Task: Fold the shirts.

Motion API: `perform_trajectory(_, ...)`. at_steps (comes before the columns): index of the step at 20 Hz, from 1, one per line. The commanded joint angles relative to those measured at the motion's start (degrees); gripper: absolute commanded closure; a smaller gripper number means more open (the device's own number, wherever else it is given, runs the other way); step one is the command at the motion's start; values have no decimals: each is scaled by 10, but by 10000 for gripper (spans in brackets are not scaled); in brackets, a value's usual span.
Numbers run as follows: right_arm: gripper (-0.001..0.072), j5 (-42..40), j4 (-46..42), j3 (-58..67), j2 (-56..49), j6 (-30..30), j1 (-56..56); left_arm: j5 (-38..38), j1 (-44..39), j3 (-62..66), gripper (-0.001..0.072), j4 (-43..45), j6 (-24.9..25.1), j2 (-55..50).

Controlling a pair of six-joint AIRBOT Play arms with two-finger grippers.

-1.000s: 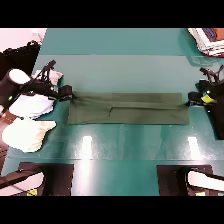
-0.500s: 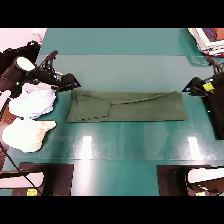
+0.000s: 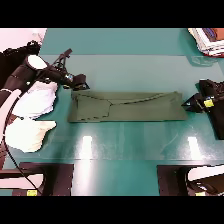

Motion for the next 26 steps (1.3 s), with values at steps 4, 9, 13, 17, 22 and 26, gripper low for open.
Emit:
perform_trajectory(4, 650, -16, 37, -2, -24, -54, 51, 64, -92, 2, 686, -11, -47, -40)
perform_trajectory(9, 693, 26, 37, 90, 50, -34, 95, 87, -159, 71, 686, -28, -46, -124)
perform_trajectory(13, 693, 31, 38, 177, 126, 26, 169, 89, -206, 154, 686, -30, -49, -196)
perform_trajectory(17, 693, 30, 130, 251, 148, 41, 261, 103, -230, 196, 686, -55, -48, -253)
perform_trajectory(22, 693, 17, 172, 309, 126, 60, 364, 127, -233, 199, 687, -83, -48, -280)
perform_trajectory(26, 693, 14, 172, 335, 96, 59, 419, 103, -226, 201, 686, -48, -48, -280)
